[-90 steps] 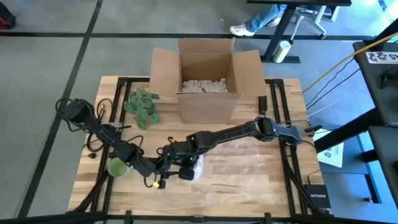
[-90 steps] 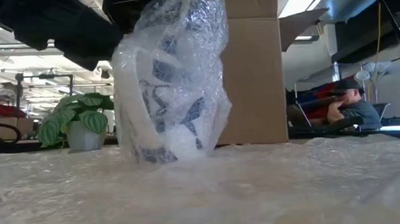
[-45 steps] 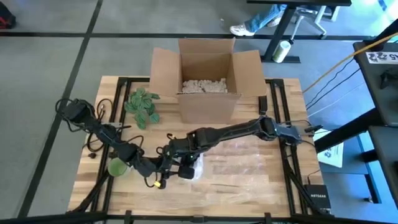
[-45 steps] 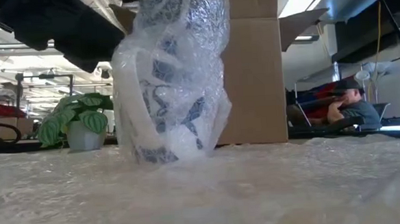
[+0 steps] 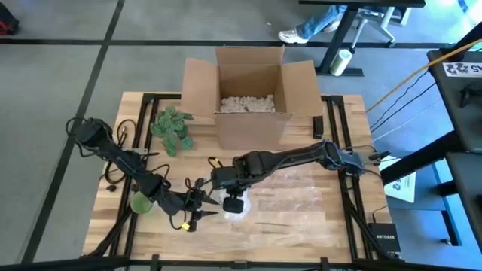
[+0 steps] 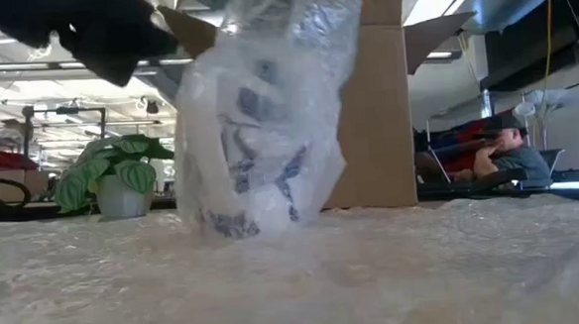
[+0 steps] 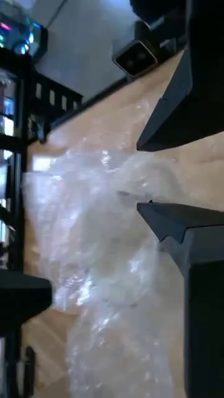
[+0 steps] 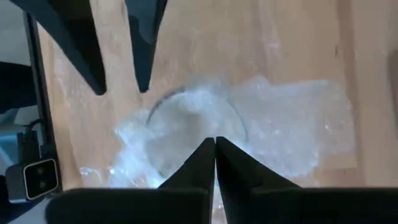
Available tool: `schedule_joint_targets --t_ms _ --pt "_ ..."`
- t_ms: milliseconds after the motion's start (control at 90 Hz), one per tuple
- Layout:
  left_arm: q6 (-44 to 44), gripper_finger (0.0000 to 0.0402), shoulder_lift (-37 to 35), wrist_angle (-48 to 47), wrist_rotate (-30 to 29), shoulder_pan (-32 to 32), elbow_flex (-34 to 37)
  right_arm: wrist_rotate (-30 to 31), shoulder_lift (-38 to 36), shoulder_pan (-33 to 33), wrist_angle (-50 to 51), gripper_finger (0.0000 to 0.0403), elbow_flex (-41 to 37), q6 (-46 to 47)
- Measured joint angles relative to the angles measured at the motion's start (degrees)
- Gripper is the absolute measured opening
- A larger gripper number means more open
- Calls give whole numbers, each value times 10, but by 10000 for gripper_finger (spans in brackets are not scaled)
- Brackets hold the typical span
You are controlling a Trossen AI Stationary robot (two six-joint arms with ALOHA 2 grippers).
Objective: Wrap mug
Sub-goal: Put the wrapped blue patterned mug into the box
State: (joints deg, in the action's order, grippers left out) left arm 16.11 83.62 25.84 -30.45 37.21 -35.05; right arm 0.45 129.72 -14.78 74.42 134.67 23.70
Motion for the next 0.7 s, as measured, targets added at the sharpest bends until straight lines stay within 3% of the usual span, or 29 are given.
schedule_joint_targets --t_ms 189,322,456,700 --pt "-26 129 -27 -2 -2 -1 0 8 -1 -7 14 0 0 0" --pt "-48 129 -63 -24 -5 0 0 74 -4 -16 57 0 -1 1" --pt "-57 129 -118 -86 -52 11 0 142 -25 -39 91 0 -1 16" --pt "-49 129 -244 -212 -117 60 0 180 -72 -81 97 0 -1 50"
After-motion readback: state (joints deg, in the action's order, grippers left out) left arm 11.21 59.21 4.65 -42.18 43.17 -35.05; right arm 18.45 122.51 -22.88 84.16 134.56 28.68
